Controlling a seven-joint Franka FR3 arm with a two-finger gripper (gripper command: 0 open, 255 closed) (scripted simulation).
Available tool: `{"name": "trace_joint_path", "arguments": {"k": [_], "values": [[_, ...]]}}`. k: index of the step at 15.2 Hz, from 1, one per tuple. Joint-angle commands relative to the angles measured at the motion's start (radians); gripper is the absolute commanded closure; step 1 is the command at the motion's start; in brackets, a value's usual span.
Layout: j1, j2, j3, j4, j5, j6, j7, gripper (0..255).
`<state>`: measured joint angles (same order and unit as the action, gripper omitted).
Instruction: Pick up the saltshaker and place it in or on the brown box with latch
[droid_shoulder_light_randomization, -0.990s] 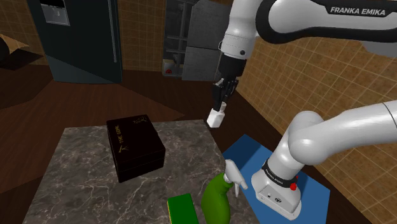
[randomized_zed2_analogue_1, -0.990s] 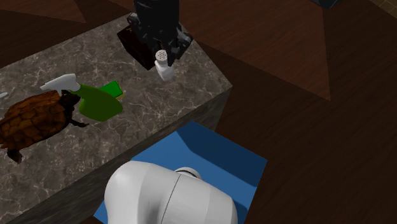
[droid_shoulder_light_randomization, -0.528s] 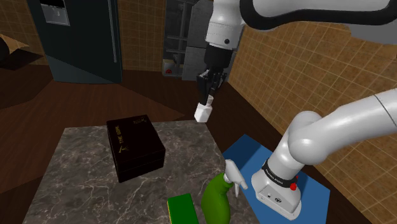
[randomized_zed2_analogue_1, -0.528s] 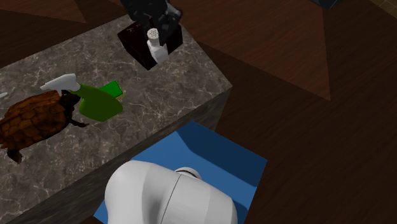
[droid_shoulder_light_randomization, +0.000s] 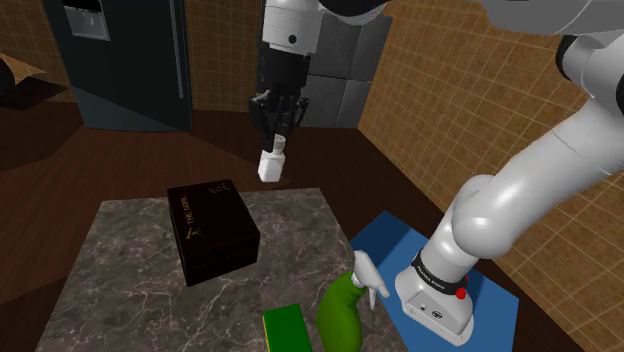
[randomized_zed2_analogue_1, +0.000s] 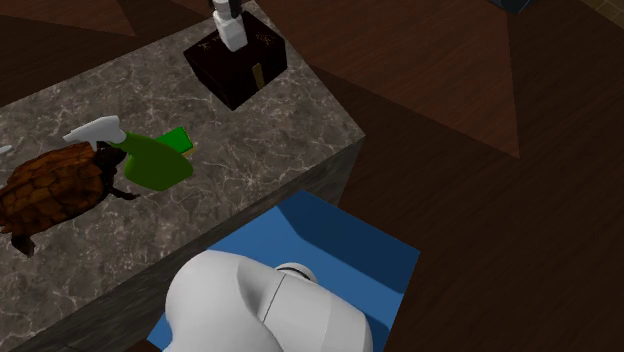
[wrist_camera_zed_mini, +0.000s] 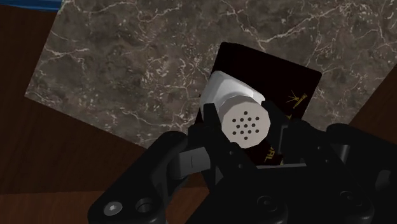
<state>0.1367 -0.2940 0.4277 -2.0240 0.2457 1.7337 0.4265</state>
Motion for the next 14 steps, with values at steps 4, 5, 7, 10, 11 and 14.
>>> {"name": "trace_joint_path", "arguments": {"k": [4, 5, 7, 10, 11, 14], "values": [[0.007, 0.219, 0.071, 0.231, -0.084, -0.013, 0.112, 255], [0.012, 0.265, 0.082, 0.283, -0.106, -0.021, 0.135, 255], [0.031, 0.362, 0.102, 0.394, -0.155, -0.043, 0.182, 255], [0.045, 0.408, 0.107, 0.423, -0.179, -0.03, 0.201, 255], [0.045, 0.407, 0.106, 0.408, -0.178, -0.016, 0.199, 255], [0.043, 0.404, 0.105, 0.365, -0.176, 0.024, 0.194, 255]]}}
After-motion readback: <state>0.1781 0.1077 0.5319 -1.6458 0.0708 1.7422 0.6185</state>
